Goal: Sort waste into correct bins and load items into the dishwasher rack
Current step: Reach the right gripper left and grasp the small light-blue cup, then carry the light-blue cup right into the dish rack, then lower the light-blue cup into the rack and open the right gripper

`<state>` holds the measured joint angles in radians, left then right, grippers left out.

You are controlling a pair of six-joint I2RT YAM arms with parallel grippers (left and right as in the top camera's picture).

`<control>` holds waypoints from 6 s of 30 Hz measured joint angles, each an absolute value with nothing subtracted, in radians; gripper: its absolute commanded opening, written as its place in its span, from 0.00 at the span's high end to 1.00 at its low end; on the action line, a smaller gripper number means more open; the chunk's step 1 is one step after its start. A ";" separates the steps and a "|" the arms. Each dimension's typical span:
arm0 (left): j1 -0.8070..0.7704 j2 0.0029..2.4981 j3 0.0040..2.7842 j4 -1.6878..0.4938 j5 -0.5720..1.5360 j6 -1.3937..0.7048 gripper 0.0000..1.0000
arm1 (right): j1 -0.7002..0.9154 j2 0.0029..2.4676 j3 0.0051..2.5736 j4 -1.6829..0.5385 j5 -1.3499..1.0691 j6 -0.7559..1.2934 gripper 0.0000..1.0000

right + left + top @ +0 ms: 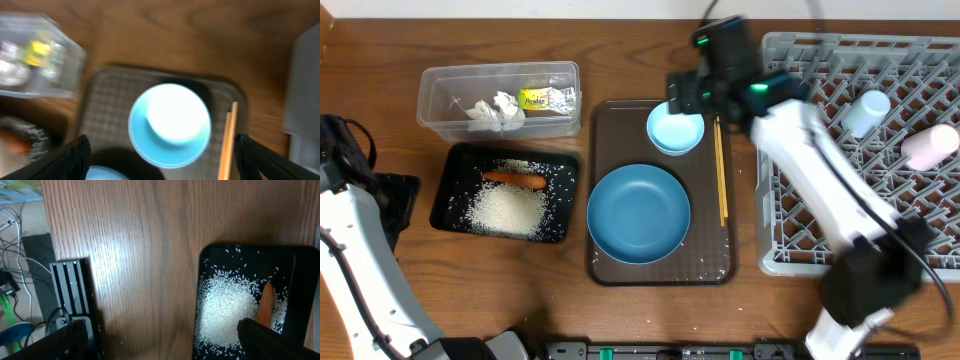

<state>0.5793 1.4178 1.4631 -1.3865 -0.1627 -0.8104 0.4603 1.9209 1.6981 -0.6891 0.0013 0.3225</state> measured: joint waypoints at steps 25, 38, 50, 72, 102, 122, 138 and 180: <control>0.579 1.418 1.463 -1.387 -0.163 -0.811 0.02 | 0.615 2.252 1.697 -0.511 0.142 0.369 0.46; 0.579 1.418 1.463 -1.386 -0.163 -0.810 0.02 | 0.611 2.259 1.737 -0.586 0.169 0.402 0.99; 0.579 1.418 1.463 -1.386 -0.163 -0.811 0.02 | 0.451 1.858 1.831 -0.855 0.057 0.406 0.99; 0.579 1.418 1.463 -1.387 -0.163 -0.811 0.02 | -0.493 1.784 1.435 -1.169 -1.218 -0.233 0.99; 0.579 1.418 1.463 -1.387 -0.163 -0.810 0.02 | -0.634 1.785 1.222 -1.048 -1.338 -0.241 0.99; 0.579 1.418 1.463 -1.386 -0.163 -0.810 0.02 | -0.709 1.671 1.230 -0.987 -1.036 0.127 0.75; 0.579 1.418 1.463 -1.387 -0.163 -0.811 0.02 | -0.720 1.336 1.228 -1.005 -0.582 0.291 0.06; 0.579 1.418 1.463 -1.383 -0.163 -0.811 0.02 | 0.131 1.706 1.227 -0.884 -0.012 0.309 0.45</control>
<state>0.5793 1.4178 1.4631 -1.3834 -0.1627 -0.8108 0.1307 1.7058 1.2274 -0.8841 -0.0124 0.3088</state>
